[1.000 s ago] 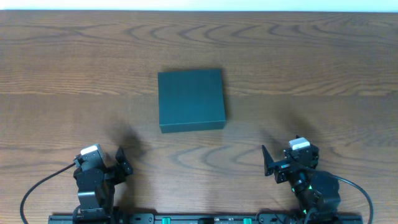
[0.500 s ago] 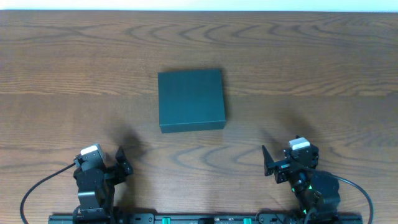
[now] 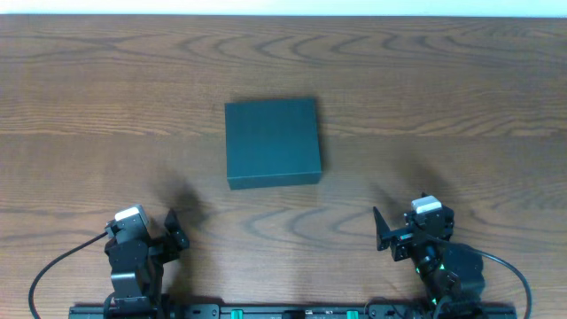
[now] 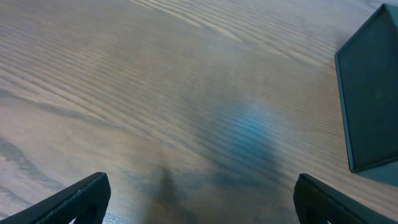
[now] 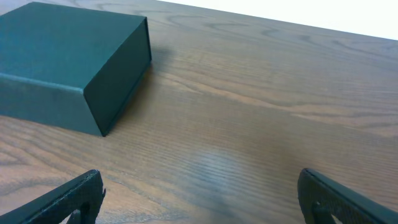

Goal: Pack container

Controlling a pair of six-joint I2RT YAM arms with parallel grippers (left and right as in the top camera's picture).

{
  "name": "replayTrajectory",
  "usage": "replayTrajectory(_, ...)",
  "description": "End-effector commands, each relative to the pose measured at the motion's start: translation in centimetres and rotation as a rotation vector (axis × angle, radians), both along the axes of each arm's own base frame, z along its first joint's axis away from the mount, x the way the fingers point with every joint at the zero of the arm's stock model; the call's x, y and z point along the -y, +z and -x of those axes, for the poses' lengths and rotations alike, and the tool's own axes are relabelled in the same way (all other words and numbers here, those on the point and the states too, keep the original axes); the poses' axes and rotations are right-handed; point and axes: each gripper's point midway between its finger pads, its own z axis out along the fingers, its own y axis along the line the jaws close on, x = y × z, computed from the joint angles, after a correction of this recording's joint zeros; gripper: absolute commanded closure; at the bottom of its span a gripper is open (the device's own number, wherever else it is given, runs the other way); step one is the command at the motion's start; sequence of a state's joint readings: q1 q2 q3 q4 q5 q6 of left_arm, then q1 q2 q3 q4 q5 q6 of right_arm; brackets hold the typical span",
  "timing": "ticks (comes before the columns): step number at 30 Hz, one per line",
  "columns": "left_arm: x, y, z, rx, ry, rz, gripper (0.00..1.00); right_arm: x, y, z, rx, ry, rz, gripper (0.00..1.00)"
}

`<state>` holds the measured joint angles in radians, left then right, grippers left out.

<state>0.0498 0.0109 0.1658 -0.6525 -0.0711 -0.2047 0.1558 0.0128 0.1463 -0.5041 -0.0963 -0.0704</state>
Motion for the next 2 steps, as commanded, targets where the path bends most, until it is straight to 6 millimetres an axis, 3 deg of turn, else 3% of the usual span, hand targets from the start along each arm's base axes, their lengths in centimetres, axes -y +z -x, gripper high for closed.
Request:
replayTrajectory(1, -0.17, -0.22, 0.02, -0.003, 0.0, -0.017, 0.05, -0.13, -0.2, 0.04, 0.003, 0.011, 0.013, 0.01)
replayTrajectory(2, -0.17, -0.22, 0.02, -0.003, 0.0, -0.017, 0.05, -0.13, -0.19, 0.03, 0.003, 0.011, 0.013, 0.01)
